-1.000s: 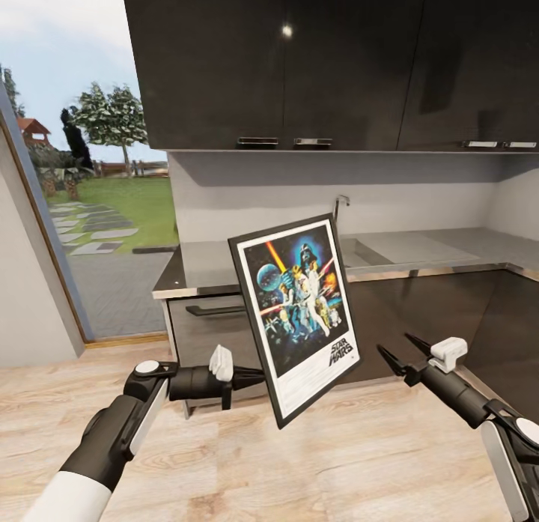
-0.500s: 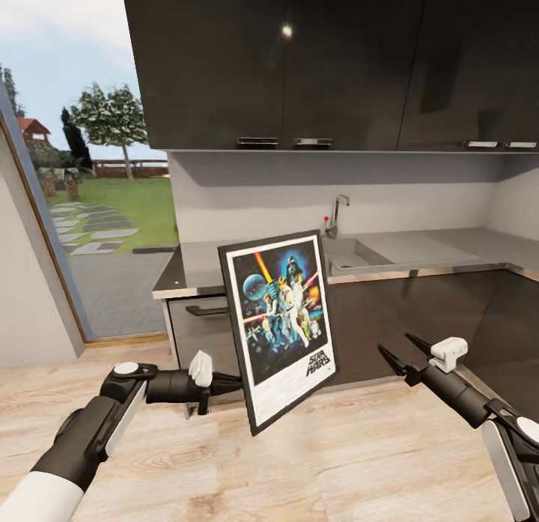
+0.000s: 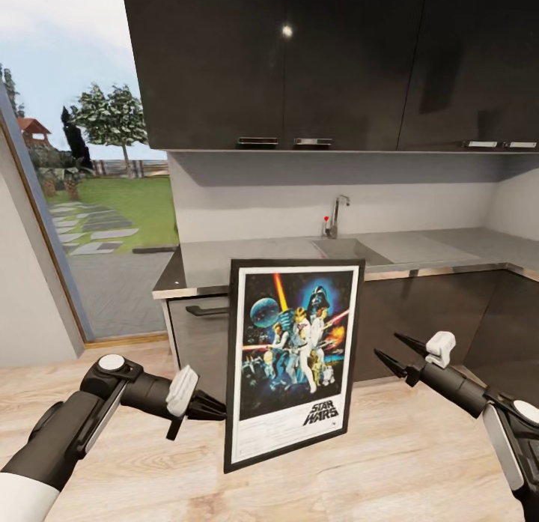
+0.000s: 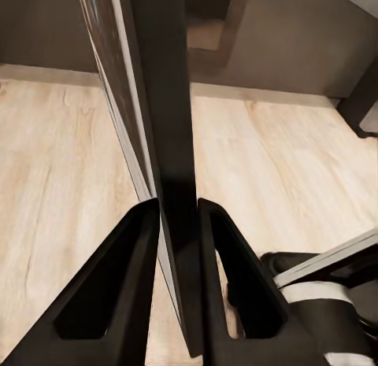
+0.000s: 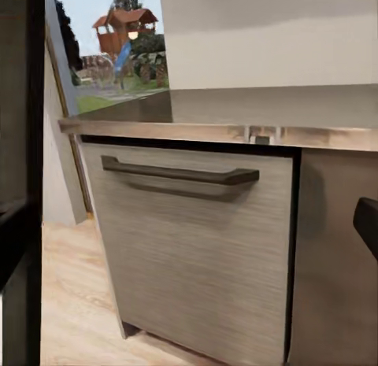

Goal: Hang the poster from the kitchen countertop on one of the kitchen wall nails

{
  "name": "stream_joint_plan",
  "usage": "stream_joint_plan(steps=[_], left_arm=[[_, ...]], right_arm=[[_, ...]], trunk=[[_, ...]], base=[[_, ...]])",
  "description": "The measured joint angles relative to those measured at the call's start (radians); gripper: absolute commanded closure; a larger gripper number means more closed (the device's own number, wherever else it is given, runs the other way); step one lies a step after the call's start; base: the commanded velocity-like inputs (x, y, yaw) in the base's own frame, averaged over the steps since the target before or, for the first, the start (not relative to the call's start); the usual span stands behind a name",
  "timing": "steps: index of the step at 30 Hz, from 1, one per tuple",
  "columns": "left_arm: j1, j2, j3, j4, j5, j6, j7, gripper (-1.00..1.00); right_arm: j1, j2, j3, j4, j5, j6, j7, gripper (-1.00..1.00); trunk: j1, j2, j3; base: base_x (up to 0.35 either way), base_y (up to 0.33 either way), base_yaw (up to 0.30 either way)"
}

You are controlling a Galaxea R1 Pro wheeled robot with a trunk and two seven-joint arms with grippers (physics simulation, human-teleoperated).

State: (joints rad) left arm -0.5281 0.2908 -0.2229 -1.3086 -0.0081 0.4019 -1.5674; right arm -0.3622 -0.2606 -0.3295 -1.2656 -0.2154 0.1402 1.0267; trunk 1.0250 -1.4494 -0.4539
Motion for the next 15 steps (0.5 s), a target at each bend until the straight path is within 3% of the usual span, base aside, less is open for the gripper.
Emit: stream_joint_plan(steps=[3,7,15], left_arm=[[0.0,0.002,-0.004,-0.007,-0.023,-0.002,0.001,1.0],[0.0,0.004,-0.004,-0.009,-0.027,-0.003,0.001,1.0],[0.0,0.006,-0.003,-0.01,-0.029,-0.005,0.001,1.0]], right_arm=[[-0.007,-0.009,0.0,0.007,0.001,0.006,0.047,-1.0],[-0.01,-0.025,0.0,0.009,0.001,0.024,0.067,-1.0],[-0.031,-0.087,0.0,0.052,0.0,0.044,0.136,-1.0]], trunk=[[0.0,0.0,0.0],[0.0,0.0,0.0],[0.0,0.0,0.0]], base=[[0.0,0.0,0.0],[0.0,0.0,0.0],[0.0,0.0,0.0]])
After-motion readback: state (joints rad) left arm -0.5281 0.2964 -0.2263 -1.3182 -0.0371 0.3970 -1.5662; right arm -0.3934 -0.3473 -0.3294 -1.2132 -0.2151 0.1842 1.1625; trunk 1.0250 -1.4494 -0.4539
